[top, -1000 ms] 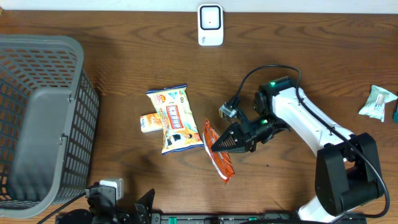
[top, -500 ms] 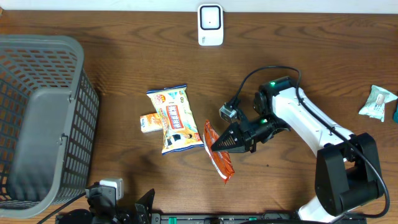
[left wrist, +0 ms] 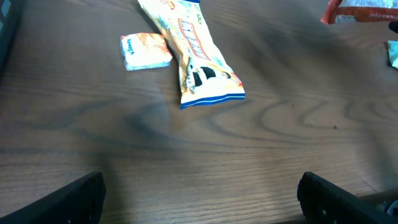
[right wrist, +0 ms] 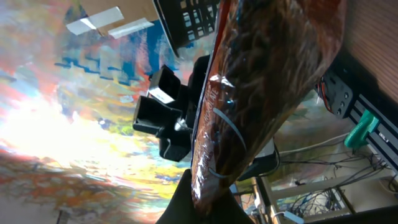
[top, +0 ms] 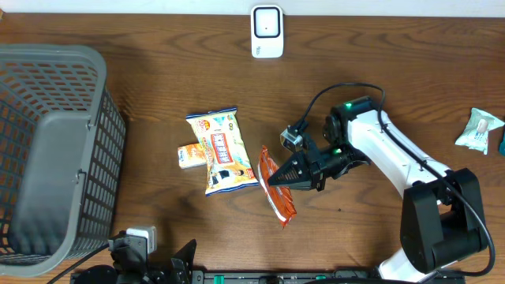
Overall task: Scan the item barcode
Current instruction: 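Carry the chocolate bar up to the white scanner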
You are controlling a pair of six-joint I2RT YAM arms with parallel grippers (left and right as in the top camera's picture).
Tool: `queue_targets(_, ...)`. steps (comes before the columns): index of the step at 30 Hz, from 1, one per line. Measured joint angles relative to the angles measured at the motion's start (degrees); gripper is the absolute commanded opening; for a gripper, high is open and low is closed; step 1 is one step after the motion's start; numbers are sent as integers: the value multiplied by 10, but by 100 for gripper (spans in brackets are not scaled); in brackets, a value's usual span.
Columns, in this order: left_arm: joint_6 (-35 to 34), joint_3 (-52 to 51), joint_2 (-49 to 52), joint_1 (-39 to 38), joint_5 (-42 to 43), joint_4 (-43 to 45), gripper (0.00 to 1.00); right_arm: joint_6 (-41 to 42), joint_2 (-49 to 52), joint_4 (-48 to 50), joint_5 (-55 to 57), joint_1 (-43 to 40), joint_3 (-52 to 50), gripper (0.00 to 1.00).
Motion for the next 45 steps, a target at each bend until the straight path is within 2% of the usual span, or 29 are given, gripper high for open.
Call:
queue_targets(11,0,0,0,0,0,0,98,-12,0,5,-3,0,0,1)
queue_targets(19,0,0,0,0,0,0,98,-63,0,45,-5,0,0,1)
queue_targets(30,0,0,0,0,0,0,98,-86,-1,299,-1,0,-2,1)
queue_targets(37,0,0,0,0,0,0,98,-70,-1,463,78,0,-3,1)
queue_targets(40,0,0,0,0,0,0,98,-29,-1,570,176,1,-5,1)
queue_targets(45,0,0,0,0,0,0,98,87,-1,744,384,12,-5,1)
